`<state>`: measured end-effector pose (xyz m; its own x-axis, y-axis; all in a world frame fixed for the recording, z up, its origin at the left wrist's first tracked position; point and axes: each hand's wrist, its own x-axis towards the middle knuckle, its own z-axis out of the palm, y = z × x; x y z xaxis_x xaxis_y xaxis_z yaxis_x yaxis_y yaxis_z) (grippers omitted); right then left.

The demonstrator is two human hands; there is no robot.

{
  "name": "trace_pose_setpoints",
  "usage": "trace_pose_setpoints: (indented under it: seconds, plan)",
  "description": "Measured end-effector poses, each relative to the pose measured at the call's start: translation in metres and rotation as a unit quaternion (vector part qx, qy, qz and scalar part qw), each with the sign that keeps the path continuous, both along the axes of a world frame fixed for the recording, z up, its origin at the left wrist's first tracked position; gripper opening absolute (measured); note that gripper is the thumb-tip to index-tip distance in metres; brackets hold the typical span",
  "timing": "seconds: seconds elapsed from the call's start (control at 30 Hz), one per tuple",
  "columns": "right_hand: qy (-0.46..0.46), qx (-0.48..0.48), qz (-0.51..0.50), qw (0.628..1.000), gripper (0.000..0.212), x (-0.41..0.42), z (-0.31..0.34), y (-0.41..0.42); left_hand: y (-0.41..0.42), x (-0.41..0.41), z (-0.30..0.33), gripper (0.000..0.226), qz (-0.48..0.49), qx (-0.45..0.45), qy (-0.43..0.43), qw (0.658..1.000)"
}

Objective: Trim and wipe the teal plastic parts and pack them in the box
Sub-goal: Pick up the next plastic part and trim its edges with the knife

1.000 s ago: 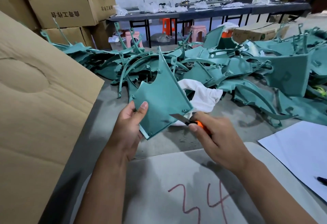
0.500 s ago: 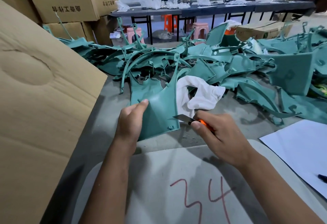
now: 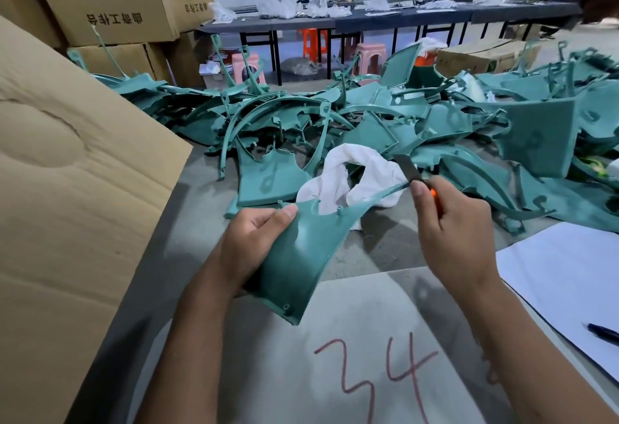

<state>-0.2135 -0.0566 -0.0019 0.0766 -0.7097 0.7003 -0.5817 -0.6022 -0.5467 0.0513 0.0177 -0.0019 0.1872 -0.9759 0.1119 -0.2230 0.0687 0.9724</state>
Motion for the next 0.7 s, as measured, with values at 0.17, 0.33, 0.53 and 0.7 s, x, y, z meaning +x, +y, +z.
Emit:
trace_pose_setpoints:
  seconds: [0.17, 0.33, 0.53, 0.7]
  plan:
    - [0.085, 0.131, -0.170, 0.973, 0.050, -0.023, -0.008, -0.016, 0.003, 0.007, 0.000, 0.063, 0.025, -0.050, -0.099, 0.994]
    - [0.019, 0.059, -0.139, 0.988, 0.043, -0.012, -0.002, -0.009, 0.002, 0.011, 0.000, 0.062, 0.094, -0.068, -0.116, 0.986]
    - [-0.007, 0.022, 0.049, 0.999, 0.036, 0.005, 0.004, 0.009, -0.002, 0.020, -0.006, 0.063, 0.211, -0.081, -0.176, 0.958]
    - [0.139, 0.029, 0.272, 0.952, 0.033, 0.030, 0.001, 0.030, -0.007, 0.014, -0.008, 0.065, 0.246, -0.066, -0.207, 0.945]
